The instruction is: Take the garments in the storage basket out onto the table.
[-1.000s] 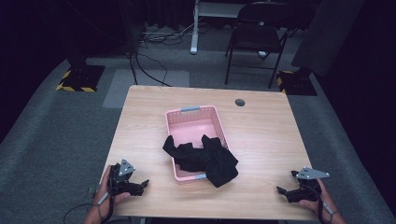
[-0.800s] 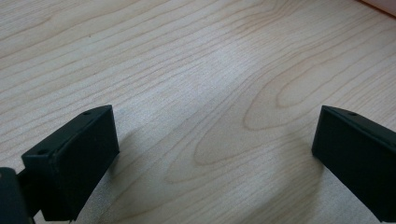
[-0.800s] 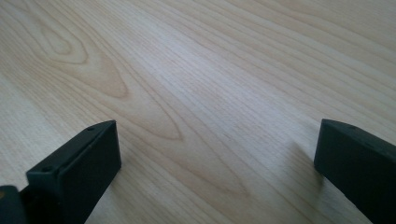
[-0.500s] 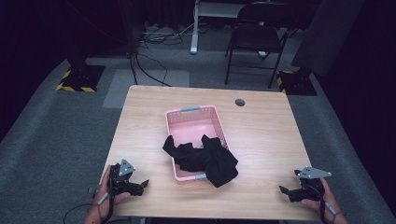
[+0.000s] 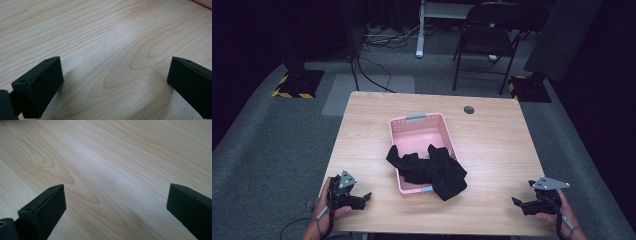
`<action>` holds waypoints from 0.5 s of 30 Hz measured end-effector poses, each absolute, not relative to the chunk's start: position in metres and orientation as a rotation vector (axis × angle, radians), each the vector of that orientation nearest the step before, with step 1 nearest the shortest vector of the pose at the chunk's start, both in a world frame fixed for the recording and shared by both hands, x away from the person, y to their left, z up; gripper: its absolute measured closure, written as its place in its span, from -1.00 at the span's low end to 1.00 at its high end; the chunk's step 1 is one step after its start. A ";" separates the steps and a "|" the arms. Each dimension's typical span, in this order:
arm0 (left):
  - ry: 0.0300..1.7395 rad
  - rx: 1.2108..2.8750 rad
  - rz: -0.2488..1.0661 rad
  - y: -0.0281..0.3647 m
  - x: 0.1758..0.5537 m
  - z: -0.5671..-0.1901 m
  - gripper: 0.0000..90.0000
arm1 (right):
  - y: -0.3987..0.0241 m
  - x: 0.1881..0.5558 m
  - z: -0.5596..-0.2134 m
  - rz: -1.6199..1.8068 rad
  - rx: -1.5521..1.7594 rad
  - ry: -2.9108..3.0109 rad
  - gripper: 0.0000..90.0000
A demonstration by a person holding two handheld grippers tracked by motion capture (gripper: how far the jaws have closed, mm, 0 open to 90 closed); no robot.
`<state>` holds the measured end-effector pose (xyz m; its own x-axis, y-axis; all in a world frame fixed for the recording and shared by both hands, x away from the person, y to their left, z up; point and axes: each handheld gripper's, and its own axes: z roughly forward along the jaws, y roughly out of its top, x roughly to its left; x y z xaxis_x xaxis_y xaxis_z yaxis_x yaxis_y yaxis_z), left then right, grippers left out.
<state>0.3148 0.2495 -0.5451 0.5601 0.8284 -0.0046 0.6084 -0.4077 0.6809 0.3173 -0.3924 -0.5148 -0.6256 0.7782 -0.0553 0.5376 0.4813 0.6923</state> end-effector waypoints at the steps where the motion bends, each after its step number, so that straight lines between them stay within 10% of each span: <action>1: 1.147 2.155 0.445 0.250 0.315 -0.545 -1.00 | -0.392 0.317 -0.514 0.920 1.103 2.368 -0.95; 15: 1.147 2.156 0.446 0.250 0.315 -0.545 -1.00 | -0.374 0.318 -0.495 0.923 1.005 2.395 -0.94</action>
<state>0.3148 0.2495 -0.5451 0.5599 0.8285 -0.0040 0.6086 -0.4080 0.6805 0.3175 -0.3738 -0.4945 -0.6706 0.7362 -0.0915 0.4845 0.5280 0.6975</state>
